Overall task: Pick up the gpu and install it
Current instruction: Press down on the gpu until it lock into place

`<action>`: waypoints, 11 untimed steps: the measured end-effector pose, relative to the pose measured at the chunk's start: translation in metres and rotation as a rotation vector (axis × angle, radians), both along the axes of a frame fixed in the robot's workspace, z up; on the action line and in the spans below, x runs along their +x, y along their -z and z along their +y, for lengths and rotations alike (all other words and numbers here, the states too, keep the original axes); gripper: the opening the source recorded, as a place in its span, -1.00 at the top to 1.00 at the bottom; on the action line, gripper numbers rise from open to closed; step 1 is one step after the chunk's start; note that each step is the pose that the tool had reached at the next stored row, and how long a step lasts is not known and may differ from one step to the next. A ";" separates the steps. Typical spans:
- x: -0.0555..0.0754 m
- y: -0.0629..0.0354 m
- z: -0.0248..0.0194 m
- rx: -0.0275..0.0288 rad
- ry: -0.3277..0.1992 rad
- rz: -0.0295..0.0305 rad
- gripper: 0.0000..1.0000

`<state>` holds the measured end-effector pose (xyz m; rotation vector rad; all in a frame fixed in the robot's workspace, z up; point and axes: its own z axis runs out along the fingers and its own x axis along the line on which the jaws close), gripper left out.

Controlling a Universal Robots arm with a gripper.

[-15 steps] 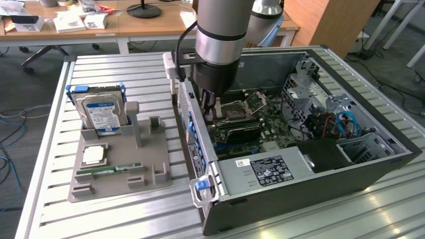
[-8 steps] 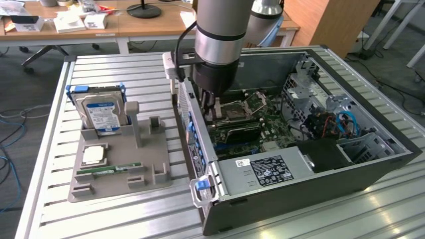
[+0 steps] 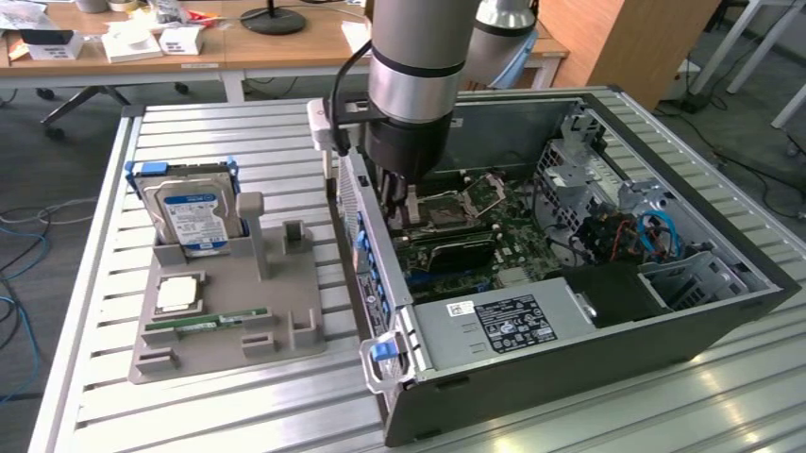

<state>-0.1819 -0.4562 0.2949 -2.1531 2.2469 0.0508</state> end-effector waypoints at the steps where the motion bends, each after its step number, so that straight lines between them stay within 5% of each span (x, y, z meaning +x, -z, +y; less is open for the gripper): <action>1: 0.000 0.0000 0.0000 0.0000 0.000 0.0000 0.79; 11: 0.000 0.0000 0.0000 0.0000 0.000 0.0002 0.79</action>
